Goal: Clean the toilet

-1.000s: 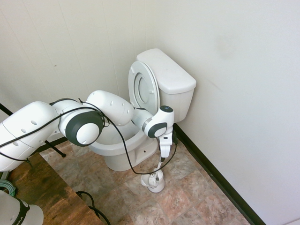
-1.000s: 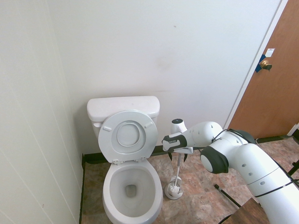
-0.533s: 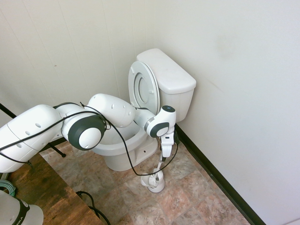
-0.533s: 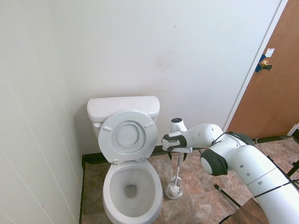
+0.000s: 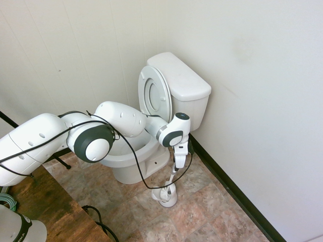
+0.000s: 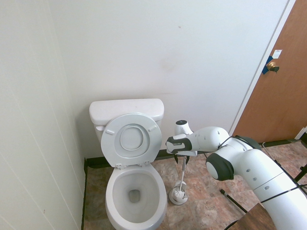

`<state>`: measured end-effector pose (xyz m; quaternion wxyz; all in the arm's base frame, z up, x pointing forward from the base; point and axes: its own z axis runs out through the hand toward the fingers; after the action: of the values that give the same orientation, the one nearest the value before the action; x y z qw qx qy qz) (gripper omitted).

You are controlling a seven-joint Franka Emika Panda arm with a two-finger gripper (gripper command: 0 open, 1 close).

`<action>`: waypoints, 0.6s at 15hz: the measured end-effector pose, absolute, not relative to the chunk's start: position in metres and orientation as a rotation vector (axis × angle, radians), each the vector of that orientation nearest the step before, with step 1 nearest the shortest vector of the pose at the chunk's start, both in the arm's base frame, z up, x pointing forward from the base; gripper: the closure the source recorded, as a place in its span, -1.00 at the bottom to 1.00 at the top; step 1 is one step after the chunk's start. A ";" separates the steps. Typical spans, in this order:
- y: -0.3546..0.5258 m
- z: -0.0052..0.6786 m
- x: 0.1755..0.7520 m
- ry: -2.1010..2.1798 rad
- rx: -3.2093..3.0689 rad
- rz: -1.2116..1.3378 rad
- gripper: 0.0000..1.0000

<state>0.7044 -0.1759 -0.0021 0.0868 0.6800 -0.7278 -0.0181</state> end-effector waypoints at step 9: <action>-0.178 0.000 0.704 -2.167 2.024 -0.078 1.00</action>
<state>0.7044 -0.1784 -0.0002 0.0875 0.6796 -0.7279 -0.0261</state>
